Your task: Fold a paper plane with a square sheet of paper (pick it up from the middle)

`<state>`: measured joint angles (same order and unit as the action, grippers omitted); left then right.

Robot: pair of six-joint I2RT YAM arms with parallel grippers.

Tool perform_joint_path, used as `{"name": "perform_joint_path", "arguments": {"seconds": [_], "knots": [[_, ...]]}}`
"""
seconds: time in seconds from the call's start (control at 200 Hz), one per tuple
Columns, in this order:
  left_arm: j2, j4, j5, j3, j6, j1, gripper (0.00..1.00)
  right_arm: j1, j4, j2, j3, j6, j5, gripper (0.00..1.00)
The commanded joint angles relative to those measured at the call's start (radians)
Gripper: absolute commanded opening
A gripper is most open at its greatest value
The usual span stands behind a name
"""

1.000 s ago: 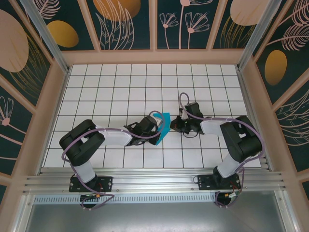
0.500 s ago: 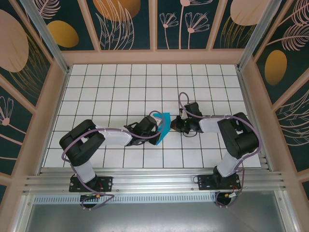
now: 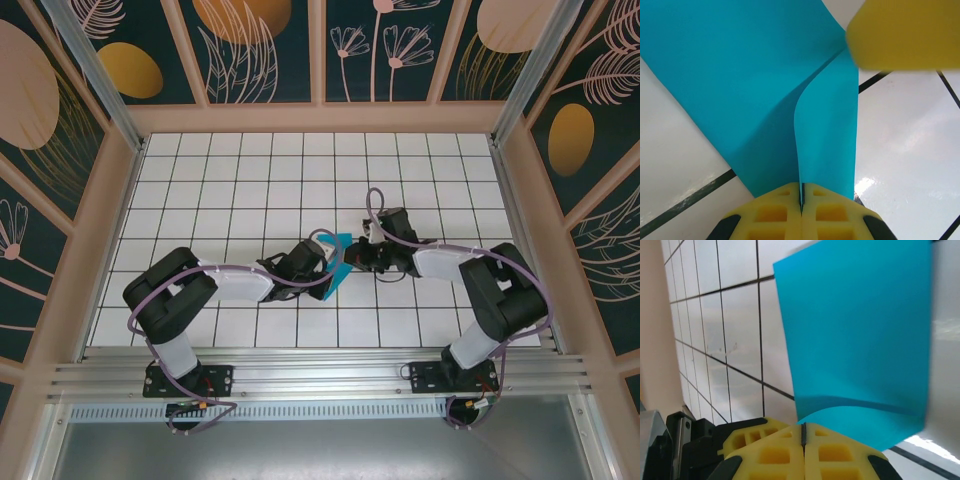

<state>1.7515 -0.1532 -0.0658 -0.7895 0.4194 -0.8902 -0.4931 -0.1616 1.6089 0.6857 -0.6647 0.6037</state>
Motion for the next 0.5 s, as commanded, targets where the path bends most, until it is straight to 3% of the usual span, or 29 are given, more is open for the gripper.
{"name": "perform_joint_path", "arguments": {"seconds": [0.0, 0.31, 0.495], "knots": [[0.031, 0.08, 0.034, -0.003, -0.02, 0.005, 0.05, -0.024, -0.048, 0.055, 0.009, -0.009, 0.039, 0.06], [0.016, 0.092, 0.039, -0.013, -0.016, 0.004, 0.08, -0.038, 0.038, 0.172, 0.009, 0.047, -0.085, 0.02], [-0.098, 0.141, 0.143, -0.021, 0.034, 0.005, 0.32, -0.048, 0.087, 0.158, 0.006, 0.065, -0.133, 0.01]]}}
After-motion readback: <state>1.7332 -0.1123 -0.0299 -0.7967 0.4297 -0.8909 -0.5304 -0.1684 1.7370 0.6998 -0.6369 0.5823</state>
